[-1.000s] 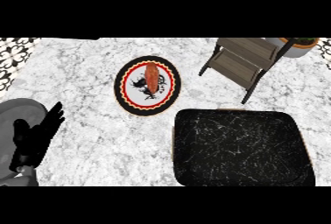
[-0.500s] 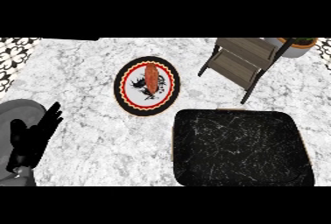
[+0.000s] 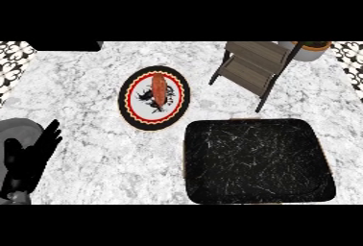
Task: Pick the tomato from the tray and place it in the tiered basket
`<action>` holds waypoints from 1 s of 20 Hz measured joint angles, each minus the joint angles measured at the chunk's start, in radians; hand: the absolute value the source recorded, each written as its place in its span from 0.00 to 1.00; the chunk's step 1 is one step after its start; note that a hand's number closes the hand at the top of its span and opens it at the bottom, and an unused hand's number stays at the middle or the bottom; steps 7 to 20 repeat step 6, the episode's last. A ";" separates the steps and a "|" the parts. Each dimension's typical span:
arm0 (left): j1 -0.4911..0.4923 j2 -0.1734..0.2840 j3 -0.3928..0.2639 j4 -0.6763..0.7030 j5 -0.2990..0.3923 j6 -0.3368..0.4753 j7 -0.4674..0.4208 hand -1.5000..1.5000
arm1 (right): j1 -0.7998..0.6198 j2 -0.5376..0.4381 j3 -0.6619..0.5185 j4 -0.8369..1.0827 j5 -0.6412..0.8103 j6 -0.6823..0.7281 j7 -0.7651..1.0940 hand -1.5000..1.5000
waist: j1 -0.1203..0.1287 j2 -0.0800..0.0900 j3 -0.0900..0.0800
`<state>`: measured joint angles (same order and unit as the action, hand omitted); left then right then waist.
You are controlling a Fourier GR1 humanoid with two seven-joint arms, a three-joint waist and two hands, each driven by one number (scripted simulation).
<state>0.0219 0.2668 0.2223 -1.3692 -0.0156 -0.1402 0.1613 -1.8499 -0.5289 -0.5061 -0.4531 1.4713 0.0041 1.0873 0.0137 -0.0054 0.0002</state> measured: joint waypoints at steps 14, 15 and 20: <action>0.036 0.001 0.020 -0.001 0.007 0.004 -0.008 0.50 | 0.035 0.039 -0.059 -0.216 -0.079 -0.051 -0.022 0.00 | -0.040 -0.018 0.002; 0.036 0.001 0.020 -0.001 0.007 0.004 -0.008 0.50 | 0.035 0.039 -0.059 -0.216 -0.079 -0.051 -0.022 0.00 | -0.040 -0.018 0.002; 0.036 0.001 0.020 -0.001 0.007 0.004 -0.008 0.50 | 0.035 0.039 -0.059 -0.216 -0.079 -0.051 -0.022 0.00 | -0.040 -0.018 0.002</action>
